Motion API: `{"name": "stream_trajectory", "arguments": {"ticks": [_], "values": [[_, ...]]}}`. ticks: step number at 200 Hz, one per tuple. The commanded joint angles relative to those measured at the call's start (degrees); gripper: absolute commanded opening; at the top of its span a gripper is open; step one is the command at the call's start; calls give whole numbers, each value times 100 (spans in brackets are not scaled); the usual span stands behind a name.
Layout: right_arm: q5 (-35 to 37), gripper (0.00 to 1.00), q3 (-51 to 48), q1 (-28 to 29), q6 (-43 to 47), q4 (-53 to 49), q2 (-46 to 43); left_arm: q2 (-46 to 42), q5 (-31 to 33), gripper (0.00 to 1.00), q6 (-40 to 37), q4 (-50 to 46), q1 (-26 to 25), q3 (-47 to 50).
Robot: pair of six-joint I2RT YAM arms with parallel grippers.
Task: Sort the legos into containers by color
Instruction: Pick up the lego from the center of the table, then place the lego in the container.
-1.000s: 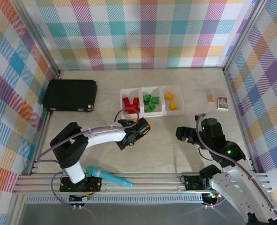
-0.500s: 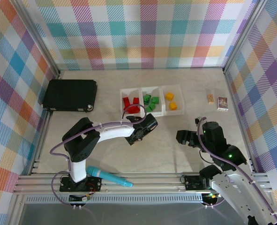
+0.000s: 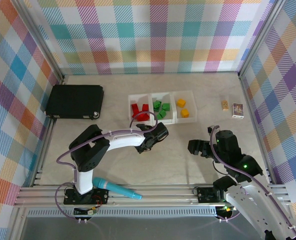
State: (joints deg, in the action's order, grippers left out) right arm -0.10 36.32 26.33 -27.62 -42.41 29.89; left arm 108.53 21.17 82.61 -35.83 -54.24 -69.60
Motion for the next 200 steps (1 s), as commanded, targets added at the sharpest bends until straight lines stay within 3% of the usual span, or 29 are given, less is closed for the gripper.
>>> {"name": "stream_trajectory", "arguments": {"ticks": [1, 20, 71, 146, 178, 200], "values": [[-38, 88, -16, 30, 99, 86, -45, 69, 185, 55, -12, -187, -22, -16], [-34, 88, -9, 34, 94, 76, -51, 38, 178, 46, -112, -196, -25, 0], [52, 87, 20, 31, 91, 78, 23, -456, 560, 34, -1082, -137, -144, -168], [629, 87, 151, 26, 150, 303, 75, -1526, 940, 34, -2556, -380, -224, -679], [560, 87, 207, 30, 78, 416, 273, -1512, 905, 36, -3542, -183, 66, -1079], [545, 87, 237, 30, 49, 417, 361, -1399, 629, 37, -3847, -113, 531, -1236]]}}
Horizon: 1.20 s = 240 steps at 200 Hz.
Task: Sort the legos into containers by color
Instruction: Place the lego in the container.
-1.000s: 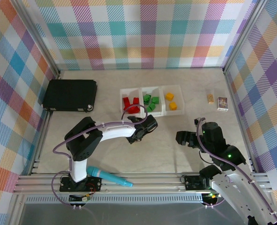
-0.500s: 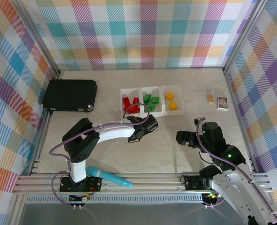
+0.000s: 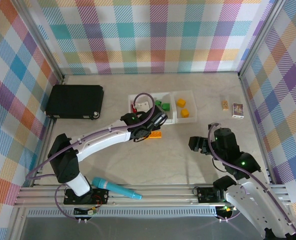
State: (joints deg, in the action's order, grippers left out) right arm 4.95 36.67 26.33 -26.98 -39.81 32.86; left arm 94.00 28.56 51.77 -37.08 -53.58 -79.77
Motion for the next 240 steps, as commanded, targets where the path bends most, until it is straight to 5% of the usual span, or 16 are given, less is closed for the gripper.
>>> {"name": "stream_trajectory", "arguments": {"ticks": [1, 44, 151, 167, 193, 240], "values": [[41, 87, 206, 30, -16, 157, 68, 60, -125, 37, -777, 10, 490, -226], [83, 87, 258, 30, -16, 186, 186, 657, -617, 37, -1387, 49, 1391, -806], [-477, 90, 831, 32, 208, -218, 730, 2727, -1131, 41, -1747, 68, 2186, -2342], [-437, 91, 872, 25, 276, -312, 706, 2931, -1146, 50, -1795, 3, 2201, -2541], [-250, 93, 889, 30, 317, -364, 632, 2999, -1186, 78, -1781, 34, 2212, -2606], [-184, 99, 952, 38, 274, -457, 625, 2208, -1438, 94, -2092, 233, 2177, -2180]]}}
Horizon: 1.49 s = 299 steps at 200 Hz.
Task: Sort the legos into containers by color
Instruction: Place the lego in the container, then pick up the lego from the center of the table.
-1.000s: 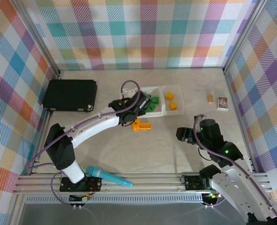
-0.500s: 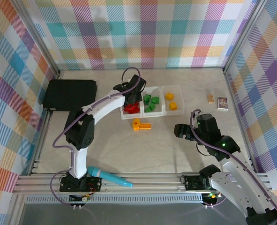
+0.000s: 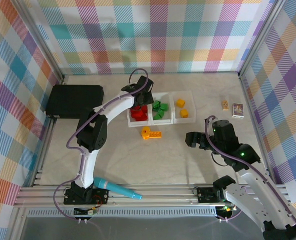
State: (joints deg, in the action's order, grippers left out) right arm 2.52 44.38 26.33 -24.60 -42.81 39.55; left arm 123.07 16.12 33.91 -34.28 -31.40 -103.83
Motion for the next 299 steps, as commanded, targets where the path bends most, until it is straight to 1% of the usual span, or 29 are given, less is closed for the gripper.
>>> {"name": "stream_trajectory", "arguments": {"ticks": [1, 16, 27, 50, 68, 84, 104, 121, 150, 173, 211, 283, 299], "values": [[57, 99, 183, 34, 35, -162, -44, -729, -209, 94, -320, -50, -42, 242], [42, 99, 160, 30, -52, -223, -110, -1159, -275, 98, -441, -52, -113, 534], [10, 100, 105, 37, -109, -229, -197, -1539, -212, 100, -483, -47, -205, 841], [-56, 100, -24, 36, -232, -195, -434, -2389, -223, 100, -509, 63, -440, 1673], [-81, 100, -96, 30, -304, -204, -536, -2974, -289, 100, -458, 120, -742, 2303], [-134, 100, -143, 31, -356, -202, -567, -3309, -275, 99, -336, 74, -1027, 2748], [-186, 100, -191, 30, -406, -194, -556, -3451, -154, 99, -194, -104, -1380, 3049], [-222, 100, -212, 36, -422, -160, -533, -3407, -189, 99, -78, -54, -1509, 3317], [-211, 100, -243, 37, -394, -169, -498, -3139, -595, 98, -67, 369, -1502, 3623], [-208, 100, -277, 35, -362, -202, -498, -2719, -633, 98, -214, 339, -1508, 3467], [-135, 100, -267, 31, -299, -294, -483, -2028, -1044, 96, -314, 222, -1362, 3128], [-21, 100, -243, 30, -366, -341, -444, -1578, -783, 90, -227, -140, -1033, 2722], [13, 100, -285, 31, -432, -358, -536, -1504, -846, 88, -285, -125, -995, 2648]]}}
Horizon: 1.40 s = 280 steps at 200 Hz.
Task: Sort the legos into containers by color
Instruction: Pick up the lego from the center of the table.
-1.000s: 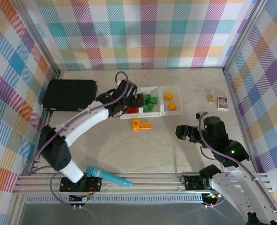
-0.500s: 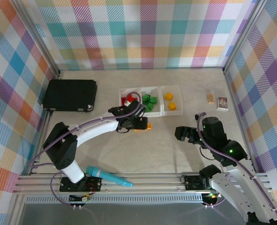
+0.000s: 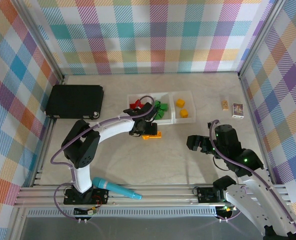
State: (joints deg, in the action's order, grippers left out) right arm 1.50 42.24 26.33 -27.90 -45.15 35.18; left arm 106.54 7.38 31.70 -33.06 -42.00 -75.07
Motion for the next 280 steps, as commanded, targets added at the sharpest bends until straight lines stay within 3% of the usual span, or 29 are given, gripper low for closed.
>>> {"name": "stream_trajectory", "arguments": {"ticks": [1, 93, 127, 143, 199, 251, 280], "values": [[115, 100, -77, 35, -106, -121, -99, 152, 23, 88, -71, -246, 67, -232], [158, 100, -84, 32, -127, -148, -64, 499, -8, 71, -14, -272, 200, -301], [150, 100, -93, 39, -138, -115, 5, 634, -34, 52, 220, -398, 361, -375], [149, 100, -81, 30, -145, -100, 8, 722, -116, 47, 290, -448, 416, -423], [171, 100, -63, 31, -81, -177, -25, 701, -8, 46, 495, -371, 421, -247], [140, 100, -136, 34, -163, -101, -46, 796, 110, 53, 559, -507, 436, -298], [149, 100, -149, 32, -154, -108, -64, 784, 84, 52, 594, -487, 429, -271]]}}
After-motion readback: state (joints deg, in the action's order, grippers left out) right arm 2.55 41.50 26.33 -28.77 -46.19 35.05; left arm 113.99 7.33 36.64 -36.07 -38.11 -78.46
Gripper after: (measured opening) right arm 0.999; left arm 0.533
